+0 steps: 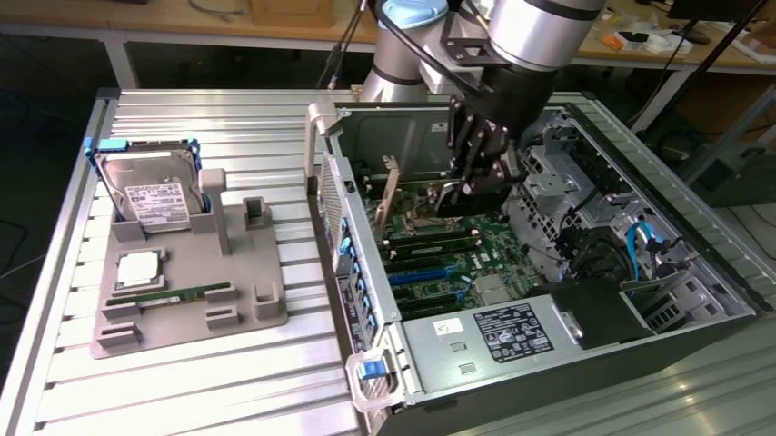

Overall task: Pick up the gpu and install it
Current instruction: 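Insert the gpu into the slot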

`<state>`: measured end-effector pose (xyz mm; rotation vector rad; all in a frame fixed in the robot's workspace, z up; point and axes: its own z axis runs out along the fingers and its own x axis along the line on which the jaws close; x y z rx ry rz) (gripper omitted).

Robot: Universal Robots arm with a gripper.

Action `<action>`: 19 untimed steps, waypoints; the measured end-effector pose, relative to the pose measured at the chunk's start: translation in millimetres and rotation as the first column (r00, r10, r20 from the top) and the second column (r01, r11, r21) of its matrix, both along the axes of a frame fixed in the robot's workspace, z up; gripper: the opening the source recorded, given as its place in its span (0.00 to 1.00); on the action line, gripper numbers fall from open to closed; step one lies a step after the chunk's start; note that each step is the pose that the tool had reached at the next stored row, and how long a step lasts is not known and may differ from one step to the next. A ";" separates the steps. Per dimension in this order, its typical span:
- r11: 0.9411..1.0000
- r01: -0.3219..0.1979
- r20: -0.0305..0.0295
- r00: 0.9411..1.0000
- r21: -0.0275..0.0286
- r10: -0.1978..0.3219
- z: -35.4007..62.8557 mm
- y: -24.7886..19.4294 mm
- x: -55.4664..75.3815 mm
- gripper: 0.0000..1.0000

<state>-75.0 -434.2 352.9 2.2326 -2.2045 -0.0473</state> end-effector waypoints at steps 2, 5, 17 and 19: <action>1.000 0.000 0.000 1.000 0.000 0.000 -2.7 -0.3 0.0 0.27; 1.000 0.001 0.000 1.000 0.000 -0.001 -8.0 -0.5 0.0 0.27; 1.000 0.002 0.000 1.000 0.000 -0.002 -19.6 -1.7 0.1 0.27; 1.000 0.002 0.000 1.000 0.000 -0.002 -20.4 -3.6 0.0 0.27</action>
